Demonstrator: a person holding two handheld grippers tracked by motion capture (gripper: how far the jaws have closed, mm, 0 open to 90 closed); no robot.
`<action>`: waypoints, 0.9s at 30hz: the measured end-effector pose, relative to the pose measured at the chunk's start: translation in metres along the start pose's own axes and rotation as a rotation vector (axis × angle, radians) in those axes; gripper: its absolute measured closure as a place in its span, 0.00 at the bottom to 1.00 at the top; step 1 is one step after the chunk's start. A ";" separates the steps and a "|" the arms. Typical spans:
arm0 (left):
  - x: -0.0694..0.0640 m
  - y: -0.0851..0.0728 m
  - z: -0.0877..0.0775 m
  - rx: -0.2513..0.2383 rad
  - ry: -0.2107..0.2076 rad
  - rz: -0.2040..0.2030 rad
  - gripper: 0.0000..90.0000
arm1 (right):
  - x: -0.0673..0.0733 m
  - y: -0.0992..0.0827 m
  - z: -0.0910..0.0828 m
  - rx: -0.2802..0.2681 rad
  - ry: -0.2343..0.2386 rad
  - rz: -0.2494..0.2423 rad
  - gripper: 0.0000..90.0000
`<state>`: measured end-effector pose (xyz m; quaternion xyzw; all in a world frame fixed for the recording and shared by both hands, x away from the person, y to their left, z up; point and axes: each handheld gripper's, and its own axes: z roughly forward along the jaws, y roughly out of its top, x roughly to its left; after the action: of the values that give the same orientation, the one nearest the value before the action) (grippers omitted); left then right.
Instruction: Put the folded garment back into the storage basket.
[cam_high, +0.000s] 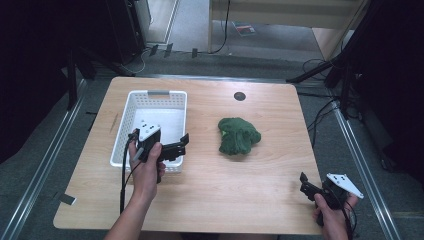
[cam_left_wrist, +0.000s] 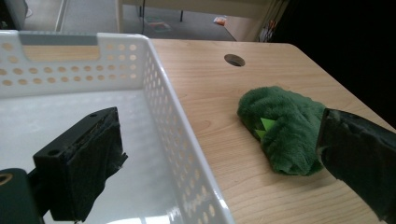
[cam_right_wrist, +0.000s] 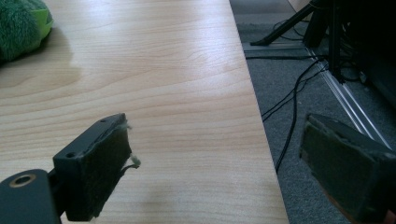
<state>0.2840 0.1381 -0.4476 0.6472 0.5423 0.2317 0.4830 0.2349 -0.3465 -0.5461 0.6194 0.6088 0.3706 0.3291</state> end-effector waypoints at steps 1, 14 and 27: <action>-0.002 0.000 0.003 0.005 -0.001 0.003 0.01 | 0.000 0.000 0.000 0.001 -0.002 0.000 0.10; -0.033 -0.004 0.038 0.035 -0.011 0.019 0.01 | 0.000 0.000 0.000 0.003 0.002 -0.006 0.10; -0.072 -0.002 0.075 0.060 -0.061 0.030 0.01 | 0.000 0.000 0.001 0.005 0.001 -0.007 0.10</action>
<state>0.3234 0.0432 -0.4650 0.6761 0.5243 0.2026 0.4764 0.2355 -0.3463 -0.5463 0.6178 0.6123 0.3682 0.3283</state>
